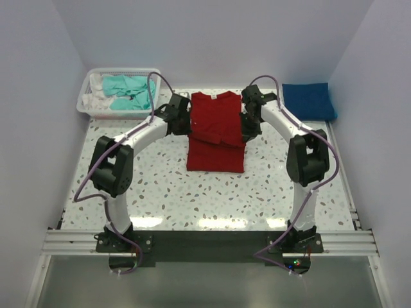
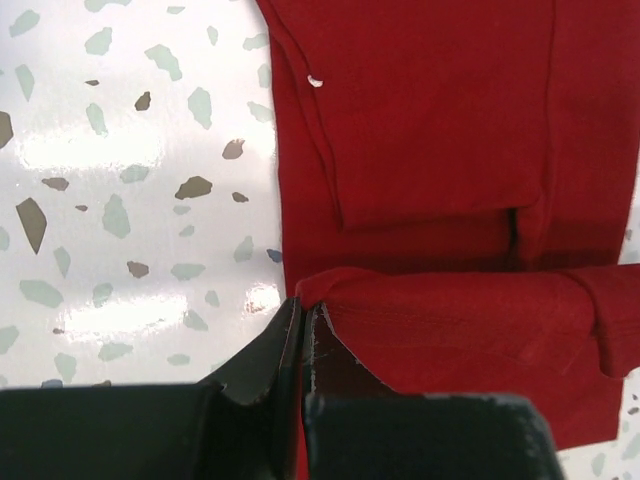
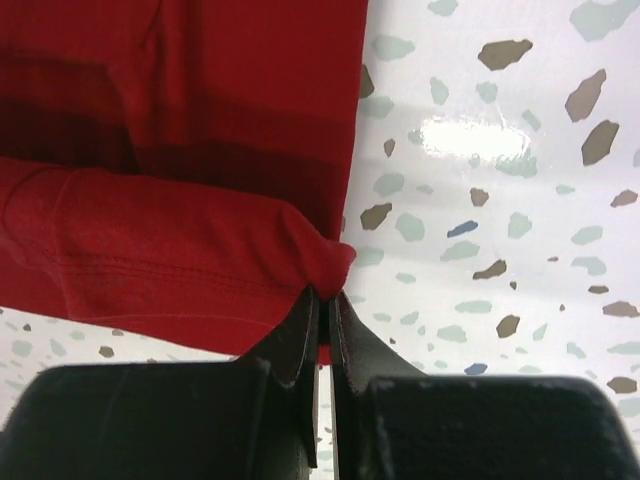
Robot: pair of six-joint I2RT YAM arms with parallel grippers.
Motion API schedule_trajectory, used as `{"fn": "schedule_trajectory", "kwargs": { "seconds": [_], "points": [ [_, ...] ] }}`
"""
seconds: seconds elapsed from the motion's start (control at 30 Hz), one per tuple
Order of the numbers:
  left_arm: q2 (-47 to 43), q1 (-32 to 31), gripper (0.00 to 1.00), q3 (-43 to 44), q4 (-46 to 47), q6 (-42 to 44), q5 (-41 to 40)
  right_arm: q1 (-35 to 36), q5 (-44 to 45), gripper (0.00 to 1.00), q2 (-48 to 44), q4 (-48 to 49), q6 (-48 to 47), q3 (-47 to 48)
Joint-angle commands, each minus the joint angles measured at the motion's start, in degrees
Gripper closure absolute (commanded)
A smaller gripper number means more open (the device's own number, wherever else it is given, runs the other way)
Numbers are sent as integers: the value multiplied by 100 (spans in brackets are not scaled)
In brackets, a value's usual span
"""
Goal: Fold and stack the t-shirts
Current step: Fold the tshirt
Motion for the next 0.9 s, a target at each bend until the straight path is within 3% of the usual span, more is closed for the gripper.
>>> {"fn": "schedule_trajectory", "kwargs": {
  "seconds": [0.0, 0.4, 0.63, 0.77, 0.87],
  "points": [
    [203, 139, 100, 227, 422, 260, -78, -94, -74, 100, 207, 92, -104, 269],
    [564, 315, 100, 70, 800, 111, -246, -112, -39, 96, 612, 532, -69, 357],
    [328, 315, 55, -53, 792, 76, 27, -103, 75, 74, 8, 803, 107, -55],
    [-296, 245, 50, -457, 818, -99, -192, -24, -109, 58, -574, 1269, 265, -460],
    [-832, -36, 50, -888, 914, -249, -491, 195, 13, 57, -933, 1551, 283, -810]
  ]
}}
